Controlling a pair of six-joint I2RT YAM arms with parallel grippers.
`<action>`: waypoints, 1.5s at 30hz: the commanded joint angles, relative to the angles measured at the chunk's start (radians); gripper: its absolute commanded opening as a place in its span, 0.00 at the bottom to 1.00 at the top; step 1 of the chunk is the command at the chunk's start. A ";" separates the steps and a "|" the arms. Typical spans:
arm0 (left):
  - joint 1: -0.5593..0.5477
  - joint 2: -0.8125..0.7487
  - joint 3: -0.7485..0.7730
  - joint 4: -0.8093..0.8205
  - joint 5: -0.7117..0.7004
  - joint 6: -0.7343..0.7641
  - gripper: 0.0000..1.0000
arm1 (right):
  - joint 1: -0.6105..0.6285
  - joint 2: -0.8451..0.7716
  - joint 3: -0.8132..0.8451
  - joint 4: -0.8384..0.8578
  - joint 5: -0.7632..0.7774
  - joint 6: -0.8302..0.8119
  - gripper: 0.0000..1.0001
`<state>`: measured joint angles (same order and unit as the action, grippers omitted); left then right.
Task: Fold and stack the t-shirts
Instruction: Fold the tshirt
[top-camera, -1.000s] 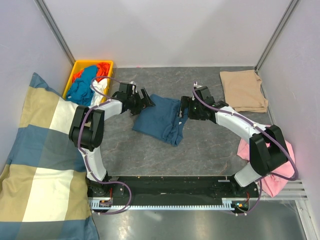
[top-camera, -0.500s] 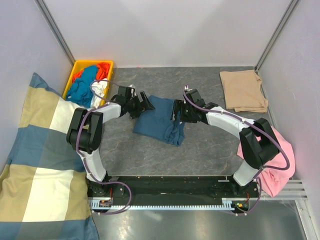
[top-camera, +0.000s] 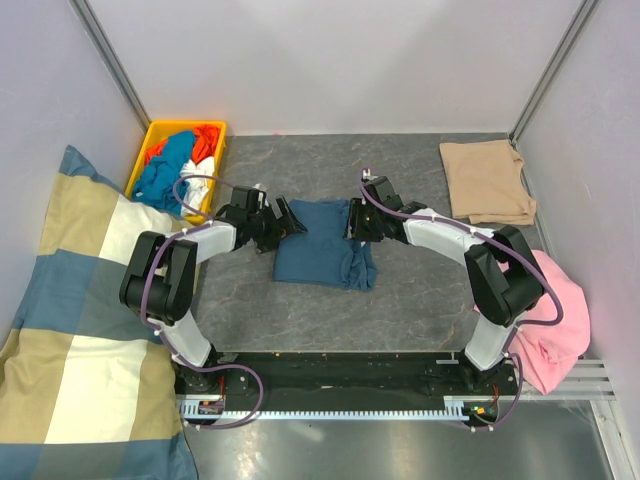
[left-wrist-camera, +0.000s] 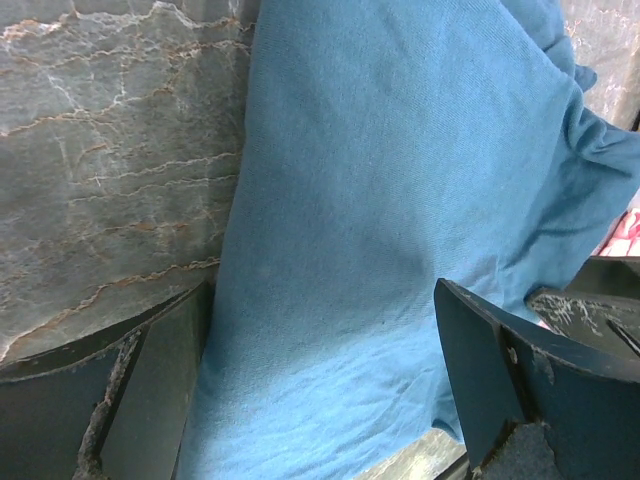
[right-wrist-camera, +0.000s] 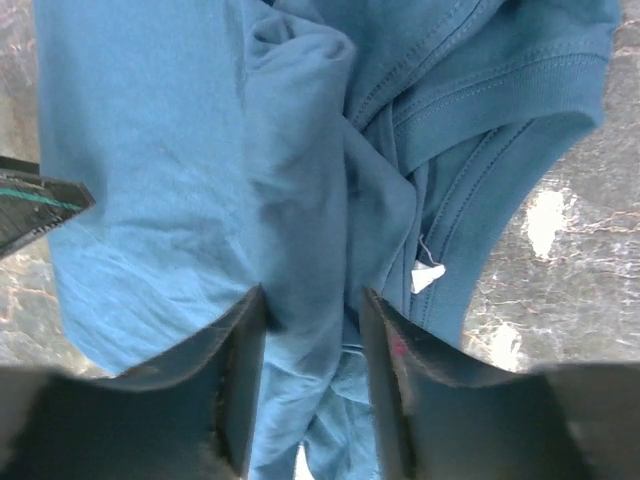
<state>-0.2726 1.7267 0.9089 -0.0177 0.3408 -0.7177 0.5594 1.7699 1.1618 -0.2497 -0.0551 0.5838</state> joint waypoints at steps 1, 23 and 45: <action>-0.004 -0.032 -0.018 0.009 -0.005 -0.026 1.00 | 0.004 0.016 0.035 0.035 -0.014 -0.002 0.43; -0.004 -0.024 -0.042 0.013 -0.008 -0.034 1.00 | 0.002 -0.124 0.141 -0.117 0.049 -0.042 0.00; -0.059 -0.255 -0.120 0.015 -0.028 0.018 0.99 | -0.024 -0.116 0.113 -0.143 0.103 -0.076 0.00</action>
<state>-0.2798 1.6493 0.8299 0.0021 0.3412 -0.7334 0.5392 1.6375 1.2648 -0.4156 0.0437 0.5220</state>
